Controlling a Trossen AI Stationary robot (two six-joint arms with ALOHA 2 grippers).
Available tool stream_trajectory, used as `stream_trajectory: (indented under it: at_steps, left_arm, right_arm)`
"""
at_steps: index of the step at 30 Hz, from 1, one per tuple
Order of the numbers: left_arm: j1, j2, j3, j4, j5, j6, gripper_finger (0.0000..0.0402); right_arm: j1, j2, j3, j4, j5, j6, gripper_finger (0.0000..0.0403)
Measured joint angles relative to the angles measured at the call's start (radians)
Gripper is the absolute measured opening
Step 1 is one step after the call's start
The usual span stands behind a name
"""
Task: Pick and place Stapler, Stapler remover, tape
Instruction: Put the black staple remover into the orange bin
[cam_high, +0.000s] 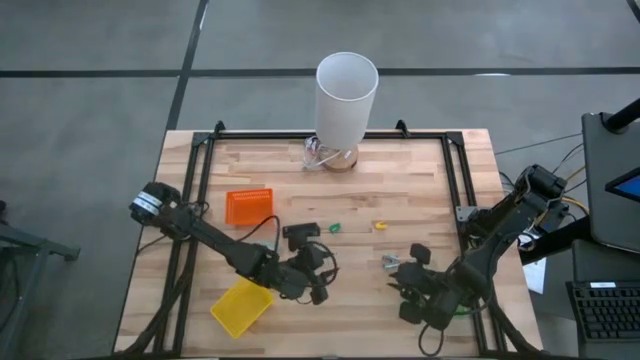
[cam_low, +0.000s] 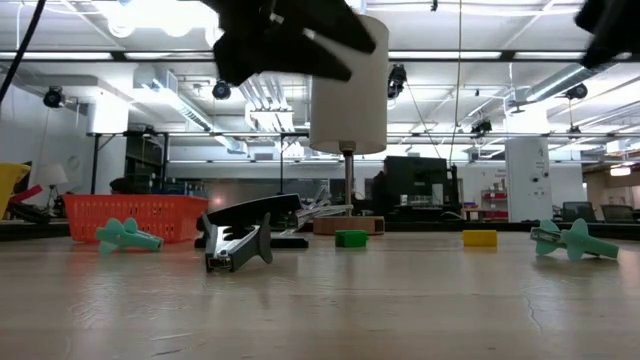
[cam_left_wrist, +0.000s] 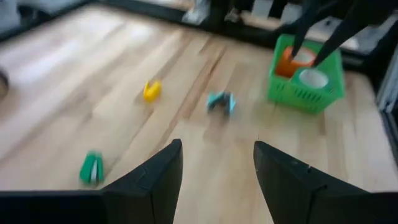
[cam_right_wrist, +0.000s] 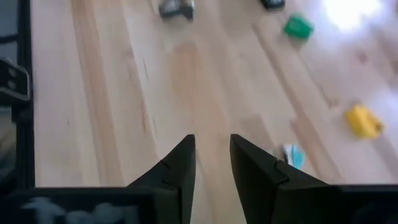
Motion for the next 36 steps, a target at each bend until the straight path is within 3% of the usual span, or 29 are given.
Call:
stream_trajectory:
  at_steps: [8, 14, 22, 36]
  left_arm:
    - [0.001, 0.003, 0.000, -0.195, 0.006, -0.192, 0.0197]
    - [-0.006, 0.004, 0.000, -0.334, 0.103, -0.348, 0.0197]
    - [-0.031, 0.005, 0.000, -0.600, 0.148, -0.637, 0.0197]
    - [-0.036, 0.005, -0.082, -0.524, 0.228, -0.765, 0.0197]
  right_arm:
    - [-0.052, 0.000, 0.000, 0.089, 0.062, -0.169, 0.0083]
    - [-0.069, 0.000, 0.000, 0.098, 0.062, -0.176, 0.0072]
    - [-0.066, 0.000, -0.008, 0.104, 0.062, -0.176, 0.0064]
    - [-0.066, 0.000, -0.015, 0.110, 0.061, -0.176, 0.0068]
